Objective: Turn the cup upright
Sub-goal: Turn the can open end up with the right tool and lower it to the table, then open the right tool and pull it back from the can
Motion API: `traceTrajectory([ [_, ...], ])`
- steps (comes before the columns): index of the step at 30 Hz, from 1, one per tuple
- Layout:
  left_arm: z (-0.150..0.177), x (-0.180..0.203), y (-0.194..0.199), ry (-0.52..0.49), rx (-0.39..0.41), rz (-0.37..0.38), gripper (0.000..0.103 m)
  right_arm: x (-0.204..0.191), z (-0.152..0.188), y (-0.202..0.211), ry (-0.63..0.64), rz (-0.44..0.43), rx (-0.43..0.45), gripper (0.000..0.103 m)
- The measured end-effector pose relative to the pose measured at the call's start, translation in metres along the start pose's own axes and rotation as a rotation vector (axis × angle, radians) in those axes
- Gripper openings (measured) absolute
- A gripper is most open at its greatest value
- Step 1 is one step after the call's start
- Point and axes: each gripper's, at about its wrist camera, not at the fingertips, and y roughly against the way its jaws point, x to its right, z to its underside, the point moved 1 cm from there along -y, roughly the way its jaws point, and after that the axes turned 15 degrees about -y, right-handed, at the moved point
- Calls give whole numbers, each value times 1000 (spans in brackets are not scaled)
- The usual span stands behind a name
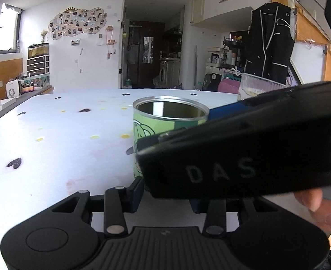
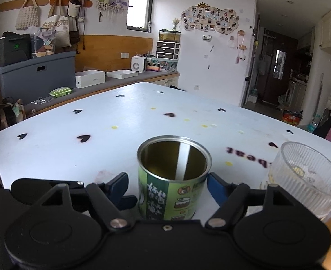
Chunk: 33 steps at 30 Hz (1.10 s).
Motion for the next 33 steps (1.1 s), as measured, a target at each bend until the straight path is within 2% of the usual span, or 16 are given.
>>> traceTrajectory([
  [3,1,-2,1,6,-3,-11,43,-4,1,4,7,2,15,84],
  [10,1,-3,20,24,9,-42,43,0,-4,29,-16,-5,75,86],
  [17,-15,-6,55,55,51,-98,45,14,-16,65,-49,-31,152,87],
  [24,-37,-8,91,114,80,-158,67,33,-18,102,-62,-7,235,91],
  [28,-47,-4,114,107,108,-193,82,45,-17,120,-74,9,264,94],
  [33,-55,4,134,94,137,-230,93,56,-13,138,-80,28,282,98],
])
